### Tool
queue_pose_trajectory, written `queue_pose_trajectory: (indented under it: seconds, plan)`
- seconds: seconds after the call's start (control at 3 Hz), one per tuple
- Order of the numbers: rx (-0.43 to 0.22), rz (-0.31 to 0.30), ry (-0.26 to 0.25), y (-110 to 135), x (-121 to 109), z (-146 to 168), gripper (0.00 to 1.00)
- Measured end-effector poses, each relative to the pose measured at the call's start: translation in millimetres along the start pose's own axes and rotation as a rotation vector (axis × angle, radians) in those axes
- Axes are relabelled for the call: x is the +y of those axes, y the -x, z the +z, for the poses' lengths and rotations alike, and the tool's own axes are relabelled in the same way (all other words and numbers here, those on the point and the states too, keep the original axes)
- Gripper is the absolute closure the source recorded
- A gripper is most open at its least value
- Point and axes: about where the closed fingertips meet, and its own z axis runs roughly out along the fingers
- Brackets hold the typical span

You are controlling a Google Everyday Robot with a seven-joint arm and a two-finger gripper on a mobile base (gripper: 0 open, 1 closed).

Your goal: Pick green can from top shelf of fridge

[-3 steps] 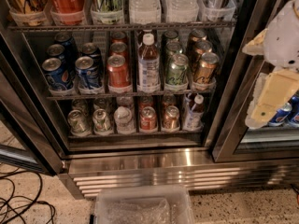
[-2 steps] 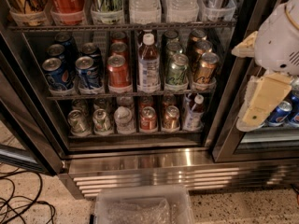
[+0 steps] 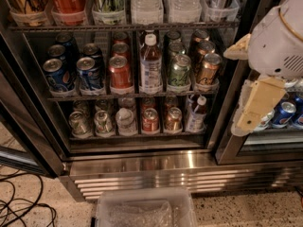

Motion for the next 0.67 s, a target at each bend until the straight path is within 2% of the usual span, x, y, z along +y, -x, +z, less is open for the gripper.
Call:
queue_pose_trajectory:
  seconds: [0.33, 0.67]
  plan:
    - [0.0, 0.0, 0.0, 0, 0, 0, 0.0]
    - [-0.087, -0.043, -0.006, 10, 10, -6, 0.0]
